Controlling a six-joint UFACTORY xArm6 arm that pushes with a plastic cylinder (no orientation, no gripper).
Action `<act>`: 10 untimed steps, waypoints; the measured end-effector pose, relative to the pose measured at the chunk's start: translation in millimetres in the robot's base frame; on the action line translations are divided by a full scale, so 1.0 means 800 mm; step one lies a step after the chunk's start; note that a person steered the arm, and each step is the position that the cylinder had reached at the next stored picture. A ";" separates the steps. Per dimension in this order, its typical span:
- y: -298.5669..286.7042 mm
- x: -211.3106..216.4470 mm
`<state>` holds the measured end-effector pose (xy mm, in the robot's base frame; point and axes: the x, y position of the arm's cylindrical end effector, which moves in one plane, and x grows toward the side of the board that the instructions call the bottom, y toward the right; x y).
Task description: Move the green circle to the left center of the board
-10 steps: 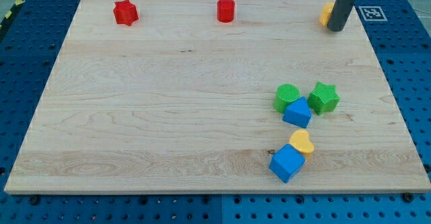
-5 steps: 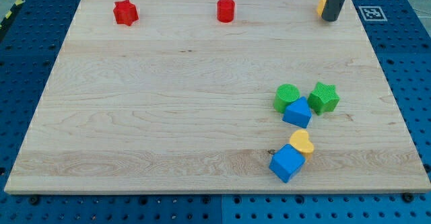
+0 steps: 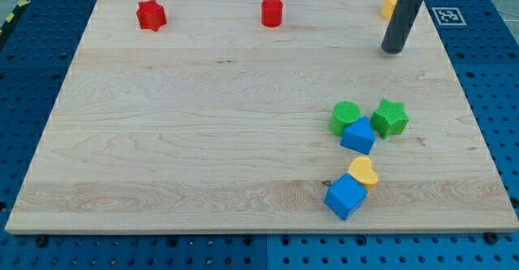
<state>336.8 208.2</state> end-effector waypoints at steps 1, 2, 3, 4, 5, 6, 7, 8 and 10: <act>0.000 0.000; -0.001 0.022; -0.001 0.026; -0.001 0.055; -0.001 0.069; -0.001 0.075; -0.001 0.106; -0.009 0.117; -0.051 0.154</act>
<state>459.8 167.3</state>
